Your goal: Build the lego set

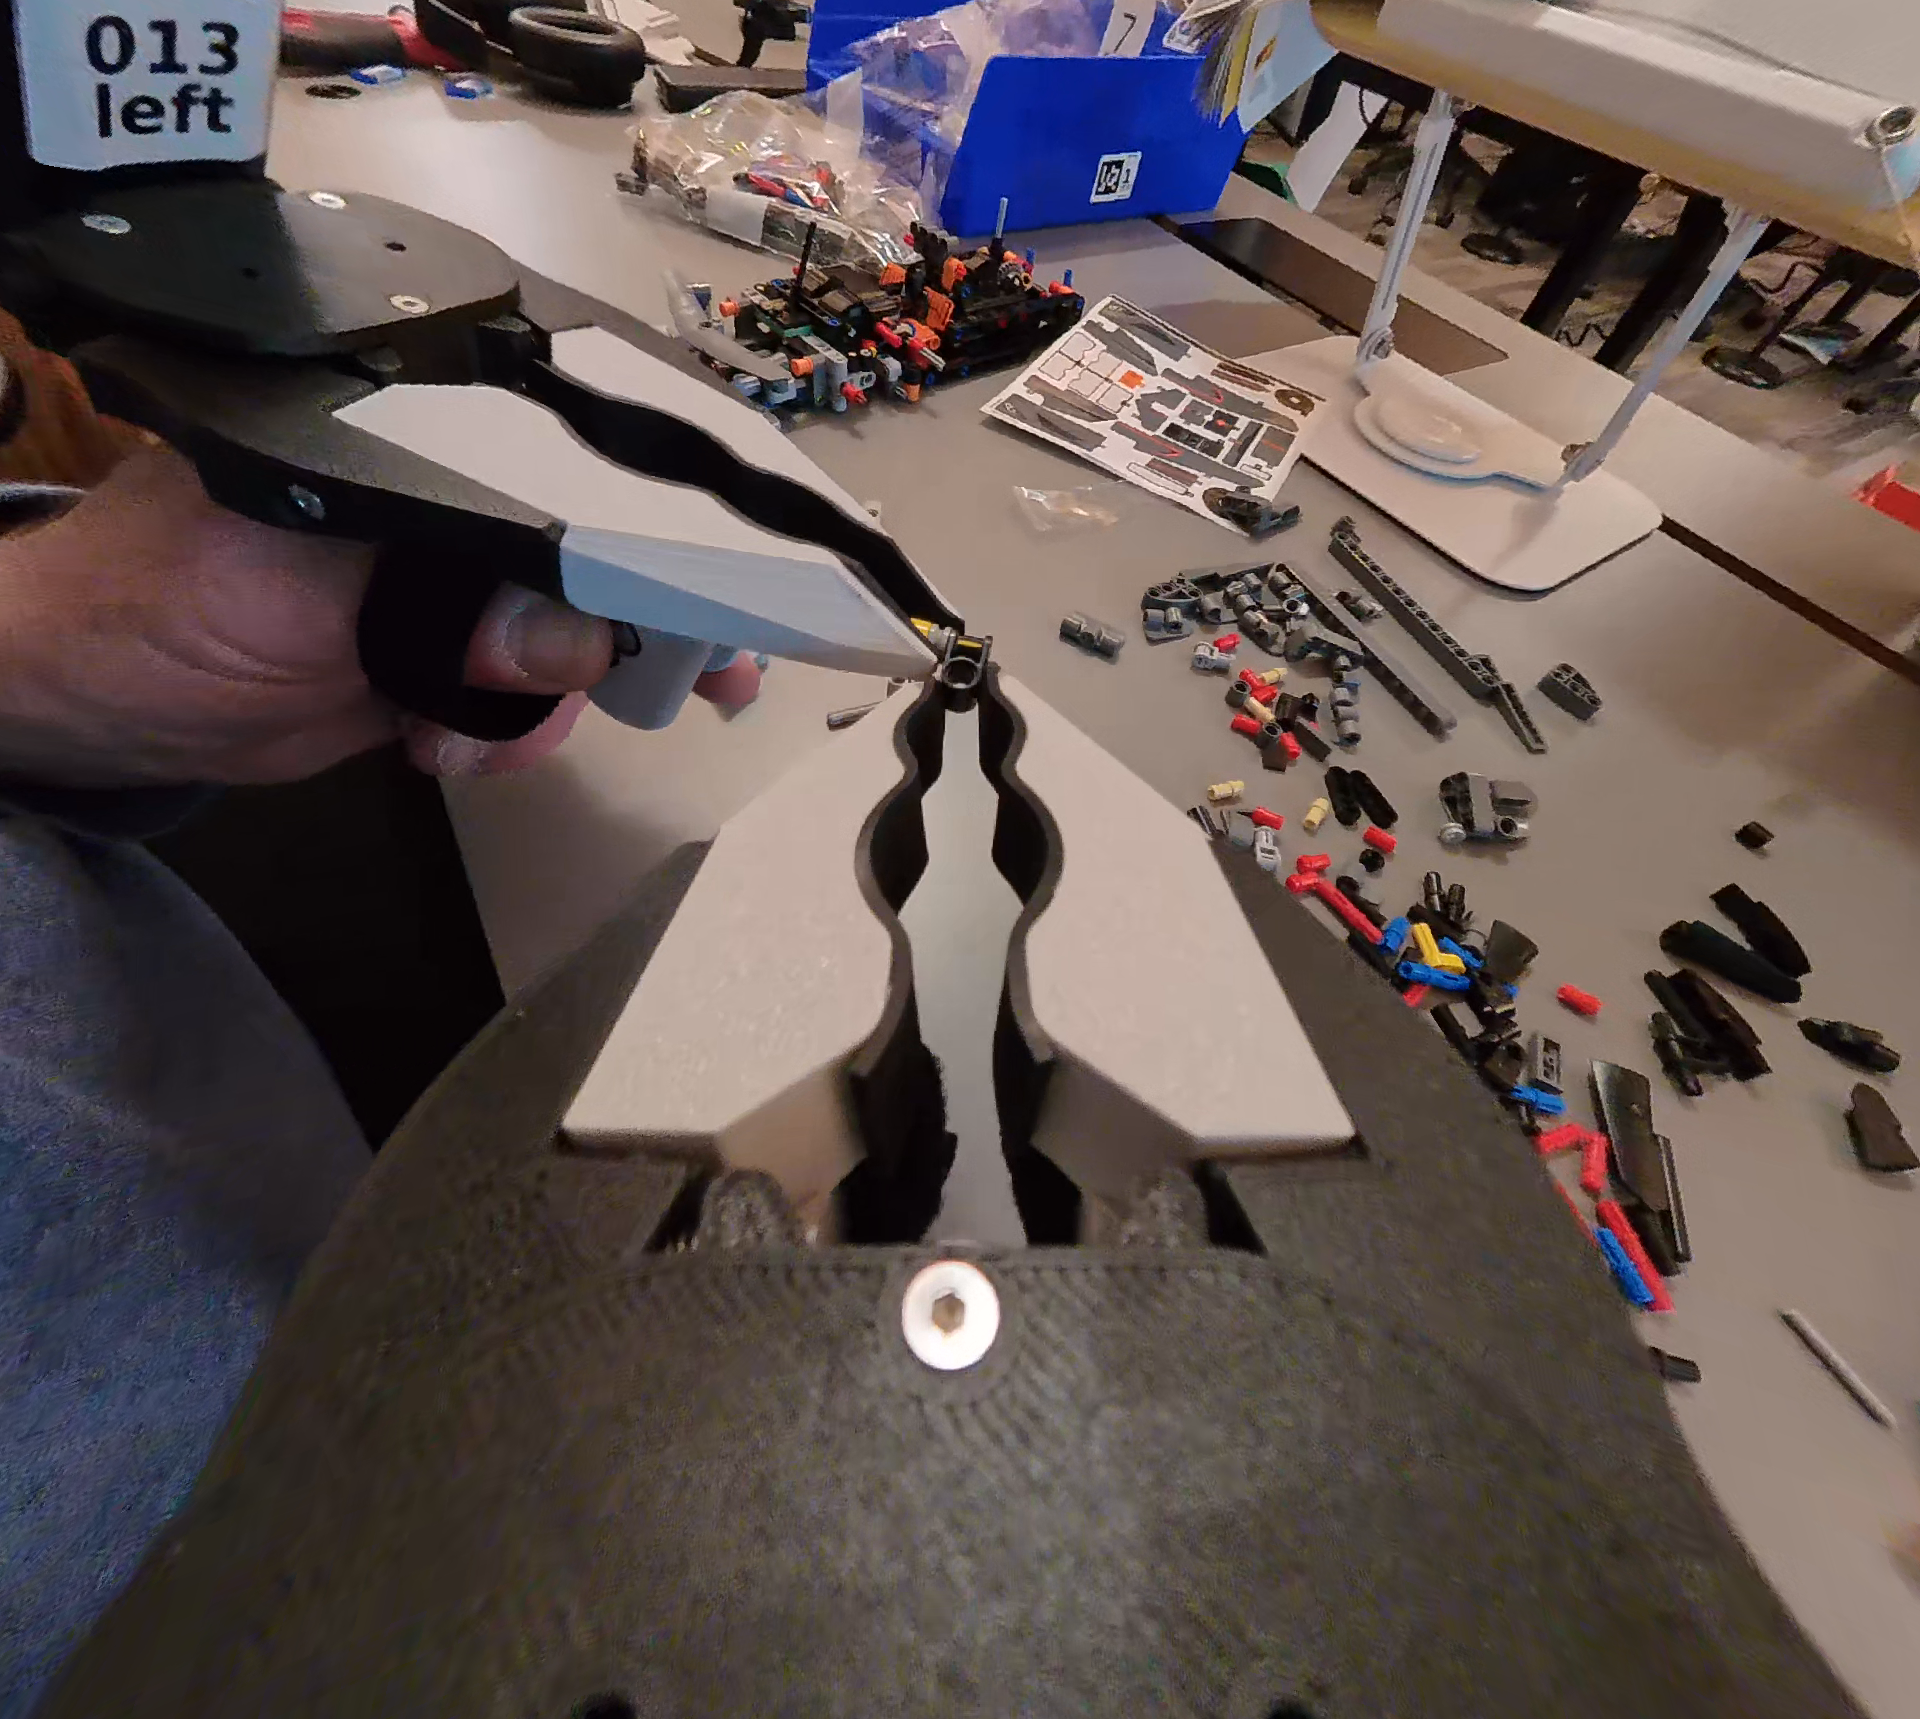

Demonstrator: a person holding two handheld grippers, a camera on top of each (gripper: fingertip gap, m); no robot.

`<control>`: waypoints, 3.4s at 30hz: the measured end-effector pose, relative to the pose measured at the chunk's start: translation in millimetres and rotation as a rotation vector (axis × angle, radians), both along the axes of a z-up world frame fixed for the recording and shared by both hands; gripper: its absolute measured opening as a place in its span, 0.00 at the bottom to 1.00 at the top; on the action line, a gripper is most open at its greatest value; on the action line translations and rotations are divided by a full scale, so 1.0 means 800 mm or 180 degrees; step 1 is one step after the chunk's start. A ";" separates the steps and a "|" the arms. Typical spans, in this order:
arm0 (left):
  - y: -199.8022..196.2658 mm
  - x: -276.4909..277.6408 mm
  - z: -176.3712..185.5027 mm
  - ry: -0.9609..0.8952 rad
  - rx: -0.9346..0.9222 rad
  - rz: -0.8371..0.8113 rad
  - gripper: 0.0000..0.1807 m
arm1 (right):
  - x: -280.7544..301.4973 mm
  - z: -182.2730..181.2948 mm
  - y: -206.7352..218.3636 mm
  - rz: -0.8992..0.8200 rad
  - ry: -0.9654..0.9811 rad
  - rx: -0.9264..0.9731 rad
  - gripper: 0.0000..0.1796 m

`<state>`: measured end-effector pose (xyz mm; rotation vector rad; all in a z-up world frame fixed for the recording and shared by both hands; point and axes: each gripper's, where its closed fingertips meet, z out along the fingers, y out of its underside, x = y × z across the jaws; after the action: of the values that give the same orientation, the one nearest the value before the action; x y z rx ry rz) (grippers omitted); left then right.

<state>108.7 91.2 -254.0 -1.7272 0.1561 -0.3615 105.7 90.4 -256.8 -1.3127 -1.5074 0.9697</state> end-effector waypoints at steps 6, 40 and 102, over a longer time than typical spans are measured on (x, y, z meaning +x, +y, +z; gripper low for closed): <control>-0.002 0.002 0.001 -0.0744 -0.0112 -0.0224 0.03 | 0.002 0.002 -0.002 0.0072 0.0044 0.0353 0.02; -0.034 0.043 0.011 -0.1236 -0.0538 -0.1760 0.05 | 0.041 0.035 -0.031 0.1356 0.0288 0.0113 0.07; -0.039 0.013 -0.046 0.0169 -0.0456 -0.1551 0.05 | 0.052 -0.021 -0.004 0.1931 -0.0167 -0.0918 0.01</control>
<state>119.5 60.3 -290.5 -1.8303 0.6078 -0.6966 147.6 87.0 -273.4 -1.0877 -1.9095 1.5931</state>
